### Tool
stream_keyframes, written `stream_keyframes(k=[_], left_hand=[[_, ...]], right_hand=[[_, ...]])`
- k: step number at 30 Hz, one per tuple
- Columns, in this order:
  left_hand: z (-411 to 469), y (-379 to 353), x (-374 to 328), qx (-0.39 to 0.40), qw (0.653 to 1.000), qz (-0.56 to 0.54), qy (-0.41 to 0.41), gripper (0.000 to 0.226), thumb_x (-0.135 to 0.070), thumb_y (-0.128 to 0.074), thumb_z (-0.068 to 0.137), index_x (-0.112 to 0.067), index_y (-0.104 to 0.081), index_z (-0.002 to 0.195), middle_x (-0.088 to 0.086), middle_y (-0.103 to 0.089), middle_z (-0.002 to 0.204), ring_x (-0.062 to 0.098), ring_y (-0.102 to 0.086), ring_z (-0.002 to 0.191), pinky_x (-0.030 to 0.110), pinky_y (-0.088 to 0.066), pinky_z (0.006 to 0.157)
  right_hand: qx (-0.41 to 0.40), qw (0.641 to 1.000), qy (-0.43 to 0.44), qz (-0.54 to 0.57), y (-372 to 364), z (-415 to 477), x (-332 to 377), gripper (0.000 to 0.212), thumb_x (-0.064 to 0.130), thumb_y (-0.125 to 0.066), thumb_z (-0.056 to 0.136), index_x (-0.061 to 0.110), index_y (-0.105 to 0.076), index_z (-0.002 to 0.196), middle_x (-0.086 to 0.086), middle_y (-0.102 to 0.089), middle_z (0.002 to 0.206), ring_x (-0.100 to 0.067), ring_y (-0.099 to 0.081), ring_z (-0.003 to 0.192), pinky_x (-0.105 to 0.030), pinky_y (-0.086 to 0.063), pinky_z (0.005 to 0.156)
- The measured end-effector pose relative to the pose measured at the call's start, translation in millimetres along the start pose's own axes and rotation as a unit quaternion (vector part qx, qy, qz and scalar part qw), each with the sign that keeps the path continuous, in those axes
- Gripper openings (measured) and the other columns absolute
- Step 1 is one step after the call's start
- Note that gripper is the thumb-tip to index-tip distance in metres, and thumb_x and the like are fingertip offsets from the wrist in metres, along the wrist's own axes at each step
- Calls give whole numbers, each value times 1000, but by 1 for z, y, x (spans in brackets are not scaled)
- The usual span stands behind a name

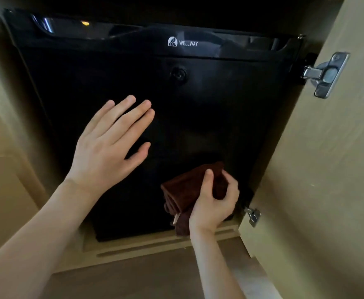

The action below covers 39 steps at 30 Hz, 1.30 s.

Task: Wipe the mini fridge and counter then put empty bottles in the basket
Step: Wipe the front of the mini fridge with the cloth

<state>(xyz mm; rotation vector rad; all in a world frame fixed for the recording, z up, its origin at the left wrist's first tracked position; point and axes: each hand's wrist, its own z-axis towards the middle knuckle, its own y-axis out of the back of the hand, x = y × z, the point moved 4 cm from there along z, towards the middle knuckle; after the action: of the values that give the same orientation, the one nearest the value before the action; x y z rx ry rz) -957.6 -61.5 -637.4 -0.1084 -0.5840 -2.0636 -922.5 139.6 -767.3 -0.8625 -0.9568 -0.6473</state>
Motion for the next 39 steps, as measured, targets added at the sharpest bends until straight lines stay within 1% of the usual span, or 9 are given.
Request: stream_keyframes(k=[5,10,12,14,16,20,24,29,39], left_hand=[[-1,-1,-2,-7,1000,-13,8,49,-23,-64,95,-10,-53,141,4,-47,150,21,-34,146,43,-25,121],[1,0,-3,-8,1000,-27,14,49,-20,-65,94,-9,-54,141,4,-48,149,21,-35,145,42,-25,122],[2,2,-3,-3,1000,-24,13,49,-21,-65,94,-10,-54,141,4,-47,150,20,-35,146,41,-25,121],[3,4,-3,9,1000,-21,8,50,-24,-64,95,-11,-53,142,3,-47,150,19,-34,146,41,-26,121],[4,8,-2,24,1000,-19,5,51,-25,-64,95,-11,-52,142,4,-48,150,21,-36,145,42,-28,120],[10,24,7,20,1000,-20,7,49,-24,-65,95,-9,-54,140,7,-50,148,24,-39,143,43,-31,119],[15,40,19,-6,1000,-1,23,45,-21,-63,96,-6,-56,138,9,-53,145,27,-43,140,45,-33,117],[2,42,24,16,999,9,30,44,-20,-64,96,-5,-57,137,9,-56,143,28,-44,138,47,-36,115],[-58,22,14,67,997,17,42,49,-21,-59,99,-9,-48,145,6,-48,151,24,-34,145,47,-30,120]], right_hand=[[-56,987,-132,-67,37,-36,-82,35,37,-70,85,16,-64,113,6,-62,107,-1,-59,100,-30,-53,89],[-77,966,-237,-74,51,-47,-96,28,22,-75,86,14,-69,113,-2,-66,111,-25,-62,109,-41,-54,93],[-81,973,-207,-55,48,-40,-71,24,22,-79,83,20,-73,107,1,-68,111,-15,-63,106,-37,-57,91],[-69,985,-159,-14,38,-31,-35,22,23,-81,81,31,-74,100,5,-68,109,0,-64,99,-14,-56,77],[-54,993,-105,29,20,-22,10,21,25,-81,81,35,-74,98,5,-69,107,8,-63,96,-3,-49,69],[-14,994,-6,107,-23,-10,95,24,23,-79,83,25,-74,106,1,-70,107,-1,-66,100,-10,-52,78],[27,987,24,155,-61,-5,135,26,17,-79,83,16,-72,108,-4,-68,107,-4,-66,99,-16,-52,84],[61,991,18,116,-84,-12,128,29,19,-81,81,18,-70,108,1,-63,106,10,-58,94,-3,-43,79],[38,995,-51,74,-54,-58,38,29,24,-80,83,20,-66,109,1,-61,108,1,-61,97,-7,-47,80]])
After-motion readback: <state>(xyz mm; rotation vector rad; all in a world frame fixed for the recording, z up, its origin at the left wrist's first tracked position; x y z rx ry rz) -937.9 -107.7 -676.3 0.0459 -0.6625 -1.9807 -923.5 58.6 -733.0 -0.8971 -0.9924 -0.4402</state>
